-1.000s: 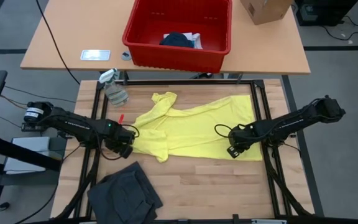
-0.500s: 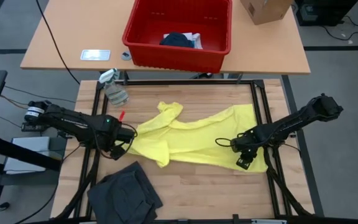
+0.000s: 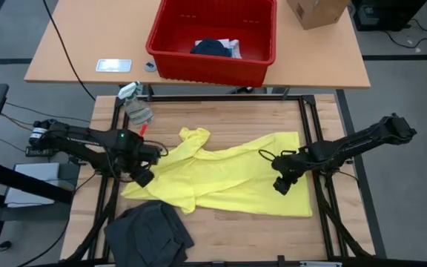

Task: Fold Laundry from Bin
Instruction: Fold the yellow shirt

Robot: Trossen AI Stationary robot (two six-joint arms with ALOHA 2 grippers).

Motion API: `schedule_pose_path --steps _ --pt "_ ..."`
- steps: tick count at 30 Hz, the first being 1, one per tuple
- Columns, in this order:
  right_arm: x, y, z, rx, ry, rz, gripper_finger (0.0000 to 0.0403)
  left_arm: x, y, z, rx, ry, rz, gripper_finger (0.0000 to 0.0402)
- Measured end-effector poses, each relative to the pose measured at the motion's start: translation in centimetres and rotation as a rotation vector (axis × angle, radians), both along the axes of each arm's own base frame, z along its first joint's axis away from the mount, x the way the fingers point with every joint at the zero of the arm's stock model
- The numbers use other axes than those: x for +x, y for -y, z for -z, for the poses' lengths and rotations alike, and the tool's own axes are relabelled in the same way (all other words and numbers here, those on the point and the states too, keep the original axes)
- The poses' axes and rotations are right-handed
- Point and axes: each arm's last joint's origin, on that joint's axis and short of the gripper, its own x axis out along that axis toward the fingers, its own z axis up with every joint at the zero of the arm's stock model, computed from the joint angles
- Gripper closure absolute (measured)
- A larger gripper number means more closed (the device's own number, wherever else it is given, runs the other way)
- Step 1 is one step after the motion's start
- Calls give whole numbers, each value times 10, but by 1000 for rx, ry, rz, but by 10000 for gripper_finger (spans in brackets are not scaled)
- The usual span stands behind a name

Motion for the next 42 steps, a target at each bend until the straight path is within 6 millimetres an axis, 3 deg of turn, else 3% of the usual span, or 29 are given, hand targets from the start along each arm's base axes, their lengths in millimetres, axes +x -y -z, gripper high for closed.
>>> schedule_pose_path --steps 4,8,13,19,24,28,32,33,37,42 --pt "12 17 -5 -99 126 136 287 20 -12 -1 57 204 -24 244" --pt "29 39 -9 -143 263 220 289 44 -31 19 99 356 -44 230" --pt "44 65 -7 -170 348 314 290 69 -70 50 185 386 -51 210" --pt "47 75 -6 -165 364 361 290 89 -115 81 240 414 15 197" --pt "45 78 -5 -142 342 387 290 103 -133 103 160 494 87 215" --pt "44 78 -4 -139 327 392 294 102 -139 116 134 447 85 271" --pt "38 82 1 -177 251 431 311 95 -143 110 138 428 56 376" --pt "35 84 3 -199 211 451 317 92 -143 106 152 419 50 387" --pt "21 98 11 -256 68 535 348 81 -152 80 288 335 23 395" --pt "10 120 12 -294 27 609 393 74 -170 48 500 300 -36 398"
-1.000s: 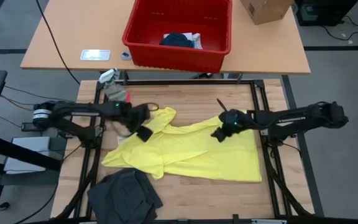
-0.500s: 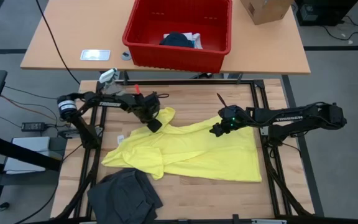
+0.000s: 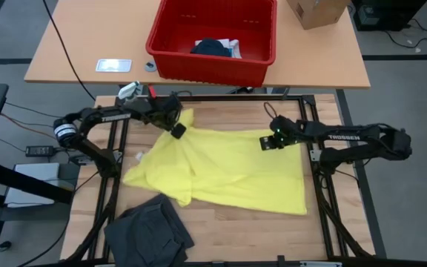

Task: Fold Laundry from Bin
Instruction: Fold the yellow shirt

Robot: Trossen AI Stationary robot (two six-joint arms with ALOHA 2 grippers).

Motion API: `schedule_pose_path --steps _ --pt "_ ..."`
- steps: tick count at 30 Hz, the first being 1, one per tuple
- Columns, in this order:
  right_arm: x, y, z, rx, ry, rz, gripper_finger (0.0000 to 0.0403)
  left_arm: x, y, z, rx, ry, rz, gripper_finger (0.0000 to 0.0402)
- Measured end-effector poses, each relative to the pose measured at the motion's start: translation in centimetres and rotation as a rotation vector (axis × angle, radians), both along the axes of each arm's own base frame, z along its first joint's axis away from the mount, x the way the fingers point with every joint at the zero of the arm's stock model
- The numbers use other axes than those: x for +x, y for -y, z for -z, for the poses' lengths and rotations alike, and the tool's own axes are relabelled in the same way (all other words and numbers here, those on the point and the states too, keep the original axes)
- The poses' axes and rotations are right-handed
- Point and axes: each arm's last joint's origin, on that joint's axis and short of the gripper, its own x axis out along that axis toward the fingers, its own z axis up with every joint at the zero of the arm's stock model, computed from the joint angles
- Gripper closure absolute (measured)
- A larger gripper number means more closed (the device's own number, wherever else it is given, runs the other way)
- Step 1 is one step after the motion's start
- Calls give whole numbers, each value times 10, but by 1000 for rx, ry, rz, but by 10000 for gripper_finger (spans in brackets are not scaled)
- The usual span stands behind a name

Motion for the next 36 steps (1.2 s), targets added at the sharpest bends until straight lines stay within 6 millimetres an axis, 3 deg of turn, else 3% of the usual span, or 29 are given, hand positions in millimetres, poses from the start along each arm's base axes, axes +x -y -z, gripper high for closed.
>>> schedule_pose_path --steps 6,13,19,23,26,36 --pt "-18 30 8 -28 -92 194 391 -8 -23 -9 73 19 -77 397" --pt "-27 50 23 -32 -196 269 396 -20 -42 -7 89 -8 -86 362" --pt "-23 49 4 -82 -112 232 396 -27 -37 -11 69 -30 -89 301" --pt "-18 40 -16 1 -2 61 396 -30 -25 -15 -4 -32 -64 254" --pt "-16 23 -20 148 37 -95 398 -29 -9 -22 -105 18 38 236" --pt "-8 -49 -9 292 -123 -365 400 15 61 -15 -154 20 282 248"
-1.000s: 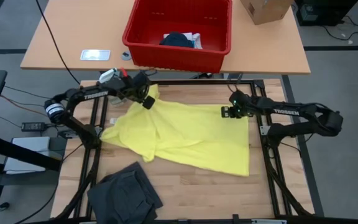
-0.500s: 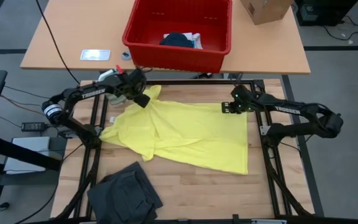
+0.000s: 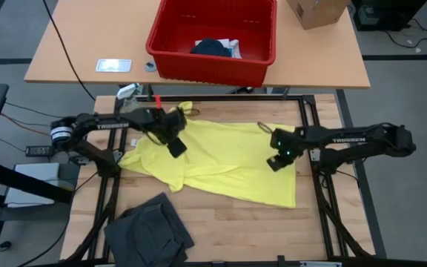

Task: Fold Laundry from Bin
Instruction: Fold the yellow shirt

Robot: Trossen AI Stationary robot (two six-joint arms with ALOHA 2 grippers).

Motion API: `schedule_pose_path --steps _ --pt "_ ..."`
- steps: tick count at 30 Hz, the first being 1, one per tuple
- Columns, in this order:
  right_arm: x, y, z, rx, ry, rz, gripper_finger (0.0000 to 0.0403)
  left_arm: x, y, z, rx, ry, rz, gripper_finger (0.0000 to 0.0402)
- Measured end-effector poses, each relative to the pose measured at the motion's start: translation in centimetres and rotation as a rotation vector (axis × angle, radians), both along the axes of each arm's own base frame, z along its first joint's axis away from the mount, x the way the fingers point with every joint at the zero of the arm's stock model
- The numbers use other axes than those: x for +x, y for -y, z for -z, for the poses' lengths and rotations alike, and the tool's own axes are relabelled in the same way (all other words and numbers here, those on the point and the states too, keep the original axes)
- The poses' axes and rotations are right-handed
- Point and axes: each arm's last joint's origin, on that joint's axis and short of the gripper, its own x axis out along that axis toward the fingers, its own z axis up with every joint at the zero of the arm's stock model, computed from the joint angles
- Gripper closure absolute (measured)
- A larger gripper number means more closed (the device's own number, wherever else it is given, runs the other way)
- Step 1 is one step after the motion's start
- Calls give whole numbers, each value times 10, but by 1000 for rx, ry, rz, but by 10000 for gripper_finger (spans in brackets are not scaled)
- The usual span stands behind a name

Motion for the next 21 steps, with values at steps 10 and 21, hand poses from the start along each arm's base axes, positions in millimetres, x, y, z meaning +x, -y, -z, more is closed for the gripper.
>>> schedule_pose_path --steps 10,21 --pt "-21 -27 39 -27 -187 -85 400 47 24 60 -9 -74 -19 248" --pt "-32 -39 17 -61 -161 -110 388 75 41 50 -147 31 -57 248"
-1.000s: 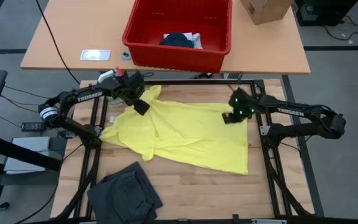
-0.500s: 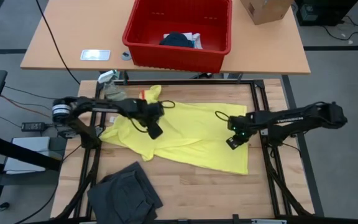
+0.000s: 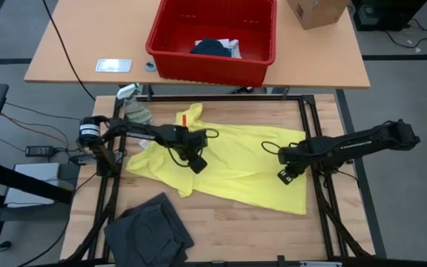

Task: Fold Laundry from Bin
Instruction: Fold the yellow shirt

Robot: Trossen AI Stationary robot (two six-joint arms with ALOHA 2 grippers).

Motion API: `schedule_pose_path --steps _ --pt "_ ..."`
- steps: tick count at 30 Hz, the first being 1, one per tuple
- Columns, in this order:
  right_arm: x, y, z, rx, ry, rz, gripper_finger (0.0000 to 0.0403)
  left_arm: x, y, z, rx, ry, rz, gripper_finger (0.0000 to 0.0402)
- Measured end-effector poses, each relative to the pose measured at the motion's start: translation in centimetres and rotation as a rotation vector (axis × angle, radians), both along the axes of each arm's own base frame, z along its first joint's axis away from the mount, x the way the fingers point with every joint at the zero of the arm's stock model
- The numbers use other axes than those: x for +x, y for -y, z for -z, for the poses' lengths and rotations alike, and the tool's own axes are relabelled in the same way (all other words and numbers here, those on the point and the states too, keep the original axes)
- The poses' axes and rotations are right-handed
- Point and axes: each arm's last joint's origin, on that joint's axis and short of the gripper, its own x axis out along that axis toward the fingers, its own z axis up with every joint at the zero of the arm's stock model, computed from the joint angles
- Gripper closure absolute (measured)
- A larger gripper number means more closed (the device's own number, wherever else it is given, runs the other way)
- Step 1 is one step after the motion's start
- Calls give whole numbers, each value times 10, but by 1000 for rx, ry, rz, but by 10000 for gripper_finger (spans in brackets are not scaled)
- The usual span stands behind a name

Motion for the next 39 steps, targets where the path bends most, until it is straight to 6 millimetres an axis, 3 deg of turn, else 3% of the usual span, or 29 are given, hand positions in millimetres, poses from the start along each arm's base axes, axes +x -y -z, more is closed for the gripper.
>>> schedule_pose_path --steps 3,6,12,22,29,34,39 --pt "5 1 -14 -21 83 45 358 -1 -4 -27 135 -16 69 248" --pt "14 2 -30 -55 208 124 325 -3 -14 -30 201 -38 181 248" --pt "36 -1 -40 -22 419 284 281 -11 -31 12 74 -9 429 248" --pt "55 -10 -27 45 381 435 278 -14 -44 18 79 11 664 252" --pt "67 -11 -21 88 398 487 278 -10 -46 39 33 5 783 270" --pt "71 -12 -19 94 410 492 278 -7 -47 40 35 11 787 307" --pt "71 -12 -18 89 401 492 278 -5 -48 22 59 24 796 383"
